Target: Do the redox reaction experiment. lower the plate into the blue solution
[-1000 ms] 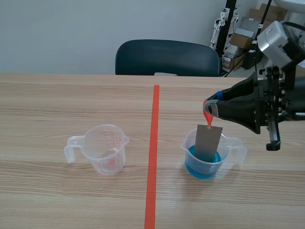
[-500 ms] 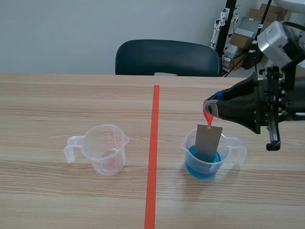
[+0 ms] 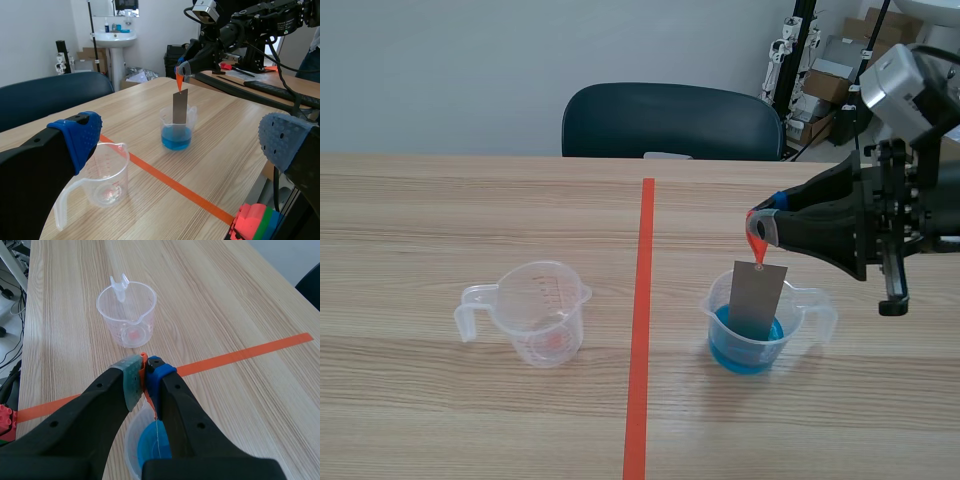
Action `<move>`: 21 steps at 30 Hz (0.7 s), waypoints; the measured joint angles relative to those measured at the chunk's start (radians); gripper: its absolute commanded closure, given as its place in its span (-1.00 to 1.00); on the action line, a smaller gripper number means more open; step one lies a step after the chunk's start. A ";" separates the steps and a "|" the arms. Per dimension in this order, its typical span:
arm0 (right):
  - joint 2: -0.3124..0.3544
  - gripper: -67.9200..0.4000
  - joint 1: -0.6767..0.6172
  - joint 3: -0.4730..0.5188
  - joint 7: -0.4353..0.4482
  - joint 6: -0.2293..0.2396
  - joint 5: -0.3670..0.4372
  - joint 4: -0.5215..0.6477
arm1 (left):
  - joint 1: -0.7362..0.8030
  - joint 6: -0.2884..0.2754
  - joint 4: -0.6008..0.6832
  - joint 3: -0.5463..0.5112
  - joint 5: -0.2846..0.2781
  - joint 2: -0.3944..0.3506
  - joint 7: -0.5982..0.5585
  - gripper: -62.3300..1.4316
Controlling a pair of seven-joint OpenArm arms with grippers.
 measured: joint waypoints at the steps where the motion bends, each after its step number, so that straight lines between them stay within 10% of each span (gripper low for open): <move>1: 0.000 1.00 0.000 0.000 0.000 0.000 0.000 0.000 | 0.000 0.000 0.000 0.000 0.000 0.000 0.000 -1.00; 21: 0.000 1.00 0.000 0.000 0.000 0.000 0.000 0.000 | 0.000 -0.004 0.000 -0.076 -0.003 0.000 0.000 -1.00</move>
